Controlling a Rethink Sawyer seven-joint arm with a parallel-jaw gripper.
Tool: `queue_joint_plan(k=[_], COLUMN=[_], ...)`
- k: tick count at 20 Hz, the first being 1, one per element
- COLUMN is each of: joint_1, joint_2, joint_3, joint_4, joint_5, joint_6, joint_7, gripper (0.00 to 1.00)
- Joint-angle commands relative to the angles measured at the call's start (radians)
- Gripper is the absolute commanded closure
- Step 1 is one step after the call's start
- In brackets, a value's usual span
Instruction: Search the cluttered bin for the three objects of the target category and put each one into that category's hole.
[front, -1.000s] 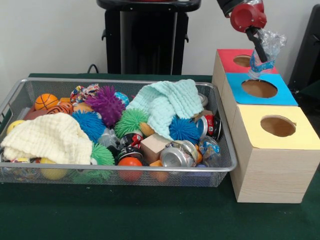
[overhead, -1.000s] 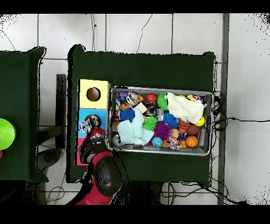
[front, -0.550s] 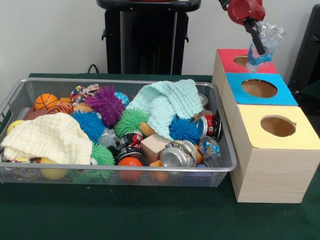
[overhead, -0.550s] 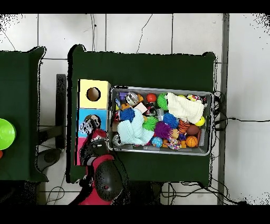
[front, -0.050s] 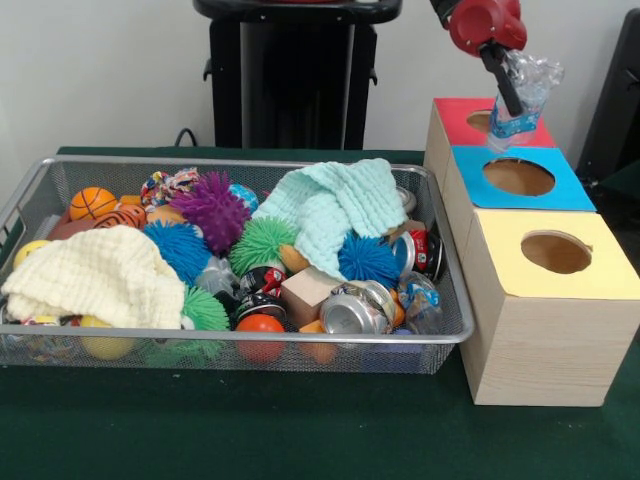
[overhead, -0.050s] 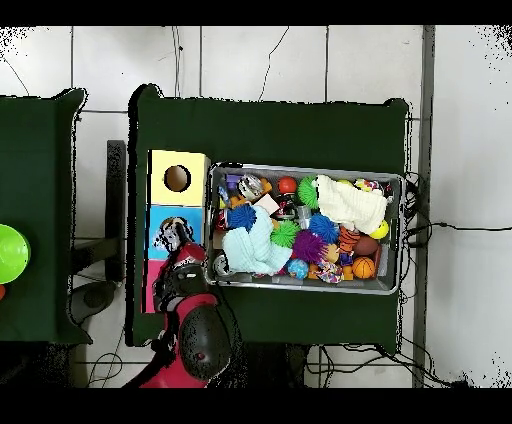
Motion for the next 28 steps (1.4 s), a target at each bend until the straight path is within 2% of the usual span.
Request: queue_joint_plan(k=[1, 8, 14, 21, 28], joint_1=[-0.044, -0.06, -0.027, -0.045, -0.033], joint_2=[0.052, 0.067, 0.138, 0.147, 0.143], joint_3=[0.154, 0.151, 0.071, 0.086, 0.103], joint_4=[-0.189, -0.232, -0.309, -0.326, -0.304], joint_5=[0.033, 0.048, 0.065, 0.074, 0.07], joint_6=[-0.092, -0.124, -0.185, -0.188, -0.173], joint_7=[-0.171, -0.166, -0.036, -0.051, -0.054], gripper=[1.0, 1.0, 1.0, 1.0, 1.0])
